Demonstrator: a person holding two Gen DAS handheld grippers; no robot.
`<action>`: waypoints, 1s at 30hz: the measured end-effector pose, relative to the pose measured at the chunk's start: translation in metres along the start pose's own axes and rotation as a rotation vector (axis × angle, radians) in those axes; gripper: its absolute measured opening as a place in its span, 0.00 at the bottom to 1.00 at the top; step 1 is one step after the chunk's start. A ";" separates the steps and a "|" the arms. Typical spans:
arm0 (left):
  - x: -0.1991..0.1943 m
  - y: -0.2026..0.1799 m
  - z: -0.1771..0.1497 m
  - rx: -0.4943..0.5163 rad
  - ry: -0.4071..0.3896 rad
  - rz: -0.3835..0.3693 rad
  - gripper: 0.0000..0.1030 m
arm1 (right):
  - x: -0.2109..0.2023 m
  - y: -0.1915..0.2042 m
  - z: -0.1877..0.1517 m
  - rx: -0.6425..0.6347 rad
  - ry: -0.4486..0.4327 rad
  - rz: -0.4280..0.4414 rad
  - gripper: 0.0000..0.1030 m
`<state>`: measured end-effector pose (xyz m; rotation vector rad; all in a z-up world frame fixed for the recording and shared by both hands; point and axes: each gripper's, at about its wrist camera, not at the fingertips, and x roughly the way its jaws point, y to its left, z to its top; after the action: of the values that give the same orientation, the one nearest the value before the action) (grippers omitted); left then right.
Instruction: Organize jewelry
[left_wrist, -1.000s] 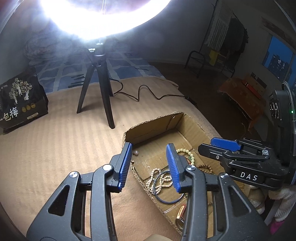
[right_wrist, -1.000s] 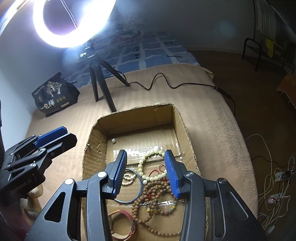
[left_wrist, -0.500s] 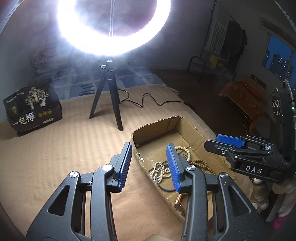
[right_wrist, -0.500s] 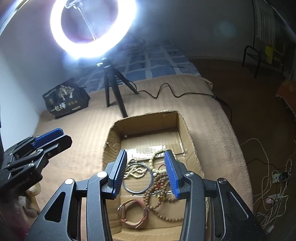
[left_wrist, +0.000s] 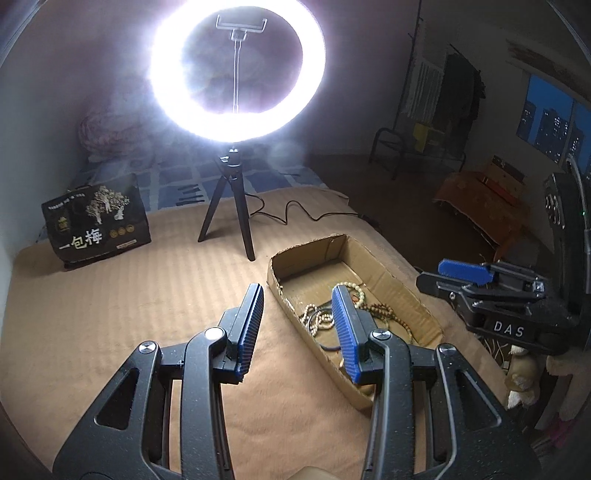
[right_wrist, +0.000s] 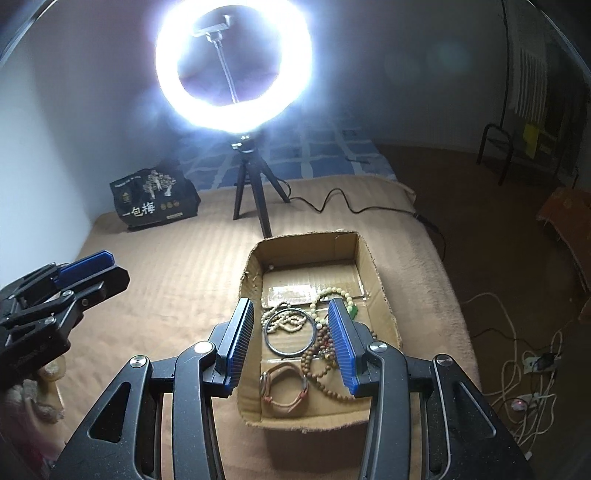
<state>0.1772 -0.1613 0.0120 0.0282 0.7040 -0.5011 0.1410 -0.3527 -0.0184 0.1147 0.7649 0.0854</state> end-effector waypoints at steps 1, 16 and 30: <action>-0.008 -0.002 -0.003 0.008 -0.006 0.002 0.38 | -0.005 0.002 -0.002 -0.004 -0.007 -0.001 0.39; -0.075 -0.016 -0.040 0.050 -0.057 0.020 0.57 | -0.065 0.030 -0.032 -0.037 -0.142 -0.016 0.58; -0.090 -0.025 -0.063 0.095 -0.054 0.071 0.84 | -0.072 0.034 -0.052 -0.015 -0.199 -0.102 0.78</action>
<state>0.0695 -0.1325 0.0236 0.1276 0.6241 -0.4647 0.0520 -0.3234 -0.0019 0.0682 0.5699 -0.0170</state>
